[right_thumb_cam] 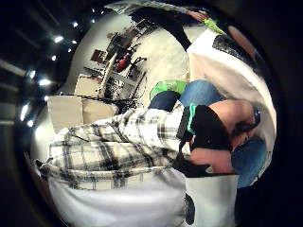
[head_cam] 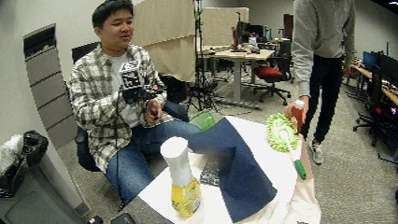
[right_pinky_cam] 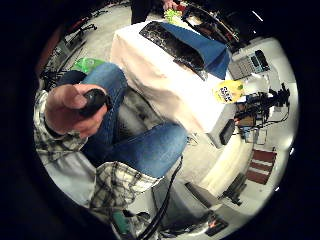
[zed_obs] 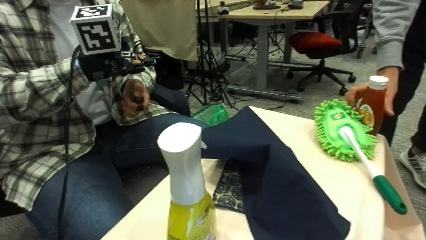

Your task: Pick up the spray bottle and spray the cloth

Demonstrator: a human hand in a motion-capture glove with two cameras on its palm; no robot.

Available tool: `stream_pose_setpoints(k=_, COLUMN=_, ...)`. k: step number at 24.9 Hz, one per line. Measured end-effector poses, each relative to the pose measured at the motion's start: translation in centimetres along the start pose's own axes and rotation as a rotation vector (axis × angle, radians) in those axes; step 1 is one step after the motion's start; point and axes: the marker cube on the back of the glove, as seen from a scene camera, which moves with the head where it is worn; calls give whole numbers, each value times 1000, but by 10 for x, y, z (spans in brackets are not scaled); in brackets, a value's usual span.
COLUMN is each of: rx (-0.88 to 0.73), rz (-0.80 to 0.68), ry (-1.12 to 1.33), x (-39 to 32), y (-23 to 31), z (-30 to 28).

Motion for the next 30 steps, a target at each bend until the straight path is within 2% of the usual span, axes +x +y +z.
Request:
stream_pose_setpoints(k=16, rx=-4, rz=44, ry=20, x=11, y=4, z=-2)
stream_pose_setpoints(k=25, rx=85, rz=282, ry=53, x=97, y=23, z=-31)
stream_pose_setpoints(k=30, rx=190, rz=512, ry=-81, x=179, y=33, z=-54)
